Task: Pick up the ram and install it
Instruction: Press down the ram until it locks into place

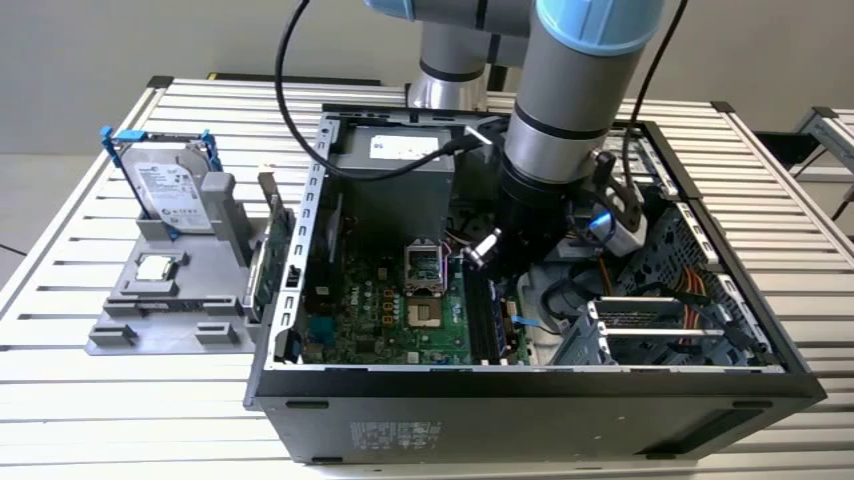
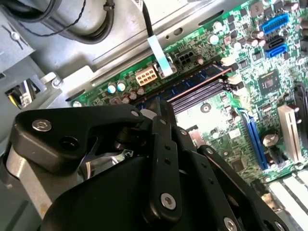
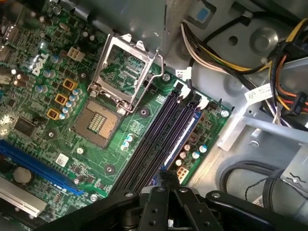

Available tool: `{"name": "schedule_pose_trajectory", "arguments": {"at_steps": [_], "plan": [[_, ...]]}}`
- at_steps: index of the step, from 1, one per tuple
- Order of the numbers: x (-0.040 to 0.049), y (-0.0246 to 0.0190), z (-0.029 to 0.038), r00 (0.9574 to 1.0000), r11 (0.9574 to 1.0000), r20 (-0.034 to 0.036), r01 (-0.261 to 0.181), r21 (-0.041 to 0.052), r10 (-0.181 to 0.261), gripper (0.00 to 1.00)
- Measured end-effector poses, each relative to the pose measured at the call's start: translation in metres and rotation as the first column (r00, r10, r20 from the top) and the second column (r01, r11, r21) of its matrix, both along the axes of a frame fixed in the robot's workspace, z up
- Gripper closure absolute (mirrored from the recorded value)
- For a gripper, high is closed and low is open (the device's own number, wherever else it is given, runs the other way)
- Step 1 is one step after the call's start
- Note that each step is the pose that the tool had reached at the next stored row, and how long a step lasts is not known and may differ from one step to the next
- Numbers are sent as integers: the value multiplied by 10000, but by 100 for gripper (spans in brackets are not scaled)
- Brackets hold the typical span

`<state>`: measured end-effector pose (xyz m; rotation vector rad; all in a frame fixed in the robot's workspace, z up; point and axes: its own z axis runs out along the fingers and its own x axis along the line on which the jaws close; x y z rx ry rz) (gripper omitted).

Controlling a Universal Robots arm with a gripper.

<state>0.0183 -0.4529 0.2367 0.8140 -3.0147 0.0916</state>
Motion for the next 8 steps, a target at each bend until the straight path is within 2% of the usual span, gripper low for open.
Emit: {"name": "schedule_pose_trajectory", "arguments": {"at_steps": [8], "plan": [[0, 12, -13, 9968, 9968, -1, -804, -1, 804, 100]]}}
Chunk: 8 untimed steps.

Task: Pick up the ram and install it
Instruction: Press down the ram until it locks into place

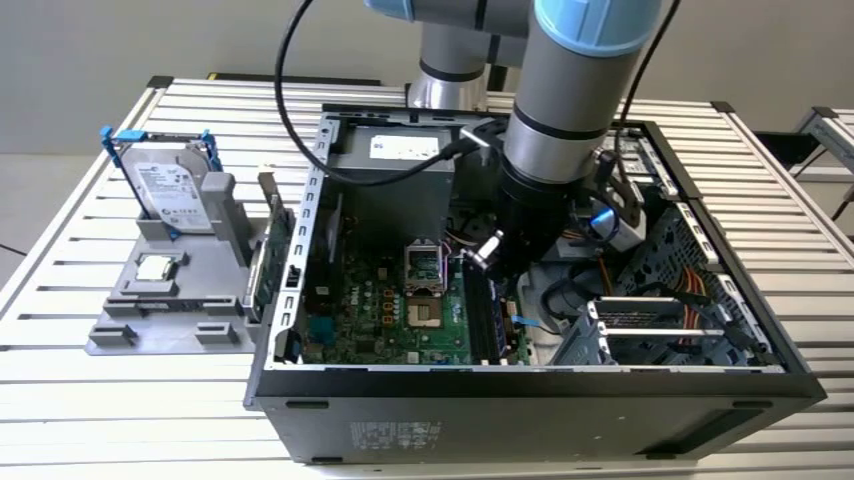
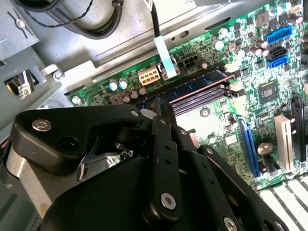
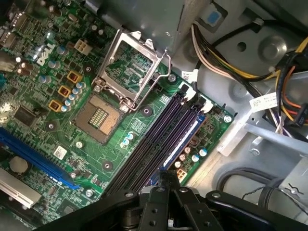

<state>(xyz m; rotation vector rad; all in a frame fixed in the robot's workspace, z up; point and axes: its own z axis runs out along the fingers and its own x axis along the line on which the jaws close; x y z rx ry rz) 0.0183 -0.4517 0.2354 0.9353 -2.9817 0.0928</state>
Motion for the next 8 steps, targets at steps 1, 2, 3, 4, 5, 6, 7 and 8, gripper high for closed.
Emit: {"name": "schedule_pose_trajectory", "arguments": {"at_steps": [1, 2, 3, 4, 5, 6, 7, 8], "plan": [[0, 2, -3, 9999, 9999, 0, -102, 0, 102, 100], [0, 4, -5, 9998, 9998, 0, -203, -1, 203, 100], [0, 6, -8, 9995, 9995, 0, -305, -1, 305, 100], [0, 8, -11, 9992, 9992, 0, -410, -1, 410, 100], [0, 10, -14, 9987, 9987, 0, -516, -1, 516, 100], [0, 13, -16, 9981, 9981, 0, -623, 0, 623, 100], [0, 15, -19, 9974, 9974, 1, -723, 1, 723, 100], [0, 17, -22, 9966, 9966, 1, -828, 1, 828, 100]]}}
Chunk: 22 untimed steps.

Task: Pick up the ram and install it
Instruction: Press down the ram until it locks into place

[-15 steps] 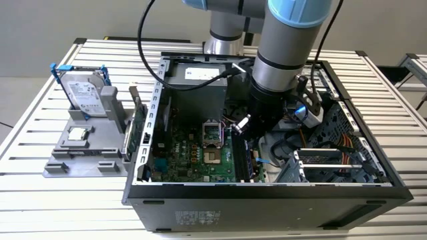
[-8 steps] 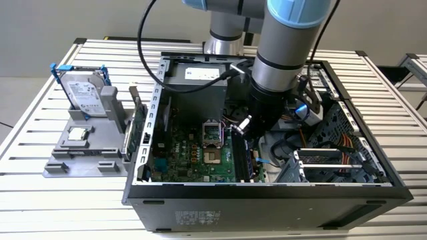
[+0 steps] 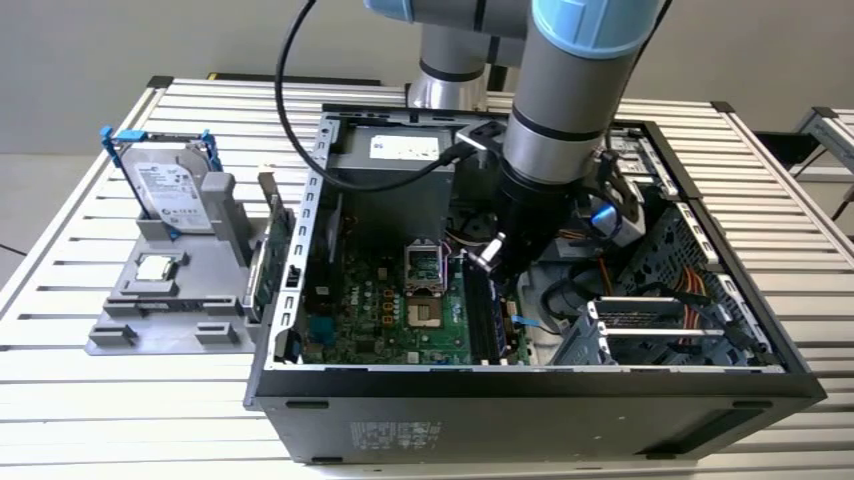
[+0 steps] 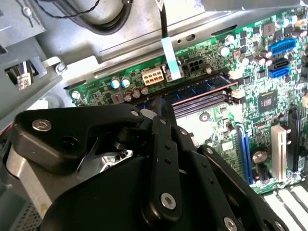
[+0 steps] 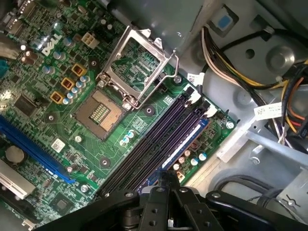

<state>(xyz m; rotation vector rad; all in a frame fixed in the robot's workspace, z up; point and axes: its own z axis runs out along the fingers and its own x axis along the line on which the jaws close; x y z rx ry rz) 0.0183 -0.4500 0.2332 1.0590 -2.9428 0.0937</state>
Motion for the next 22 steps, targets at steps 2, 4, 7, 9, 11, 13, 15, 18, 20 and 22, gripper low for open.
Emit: {"name": "schedule_pose_trajectory", "arguments": {"at_steps": [2, 4, 7, 9, 11, 13, 15, 18, 20, 22], "plan": [[0, 5, -5, 9998, 9998, 0, -214, -1, 214, 100], [-1, 8, -9, 9991, 9991, 0, -420, -2, 420, 100], [-2, 10, -14, 9969, 9969, -1, -791, -4, 791, 100], [-3, 10, -19, 9943, 9943, -1, -1064, -2, 1064, 100], [-4, 10, -21, 9909, 9909, -1, -1344, -4, 1344, 100], [-4, 11, -23, 9871, 9871, 1, -1600, 8, 1600, 100], [-4, 11, -23, 9830, 9830, 6, -1837, 36, 1837, 100], [-4, 11, -24, 9760, 9760, 5, -2176, 62, 2176, 100], [-4, 11, -24, 9700, 9700, -12, -2429, 78, 2429, 100], [-4, 11, -24, 9635, 9635, -35, -2677, 89, 2677, 100]]}}
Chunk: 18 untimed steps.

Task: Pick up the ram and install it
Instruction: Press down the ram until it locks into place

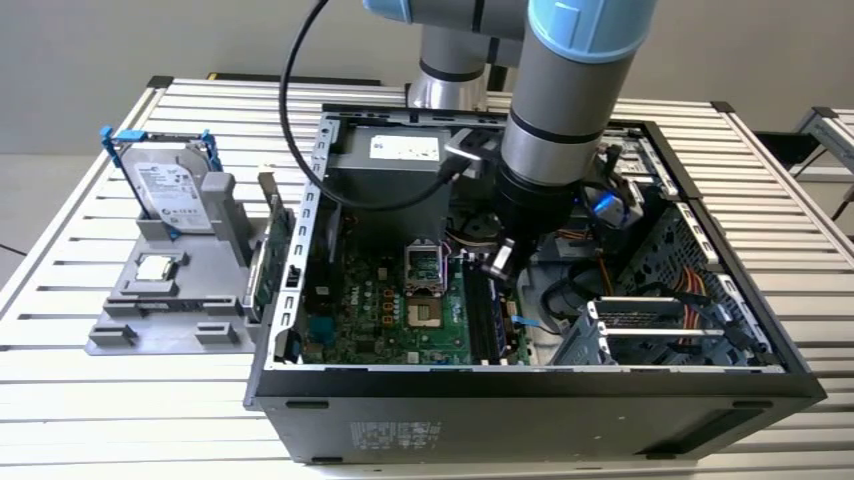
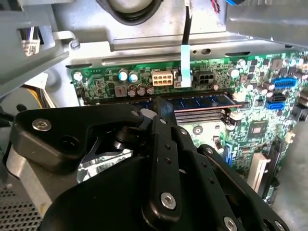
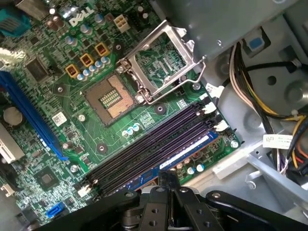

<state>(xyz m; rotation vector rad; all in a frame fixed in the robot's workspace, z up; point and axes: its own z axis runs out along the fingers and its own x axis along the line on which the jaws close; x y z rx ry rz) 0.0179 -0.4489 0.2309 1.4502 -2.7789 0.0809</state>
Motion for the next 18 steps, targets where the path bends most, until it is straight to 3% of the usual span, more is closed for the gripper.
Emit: {"name": "schedule_pose_trajectory", "arguments": {"at_steps": [5, 12, 18], "plan": [[1, 1, 0, 9983, 9983, -21, -583, 4, 583, 100], [-1, 7, 0, 9921, 9921, -88, -1255, 10, 1255, 100], [-1, 8, 0, 9817, 9818, -138, -1898, 17, 1898, 100]]}}
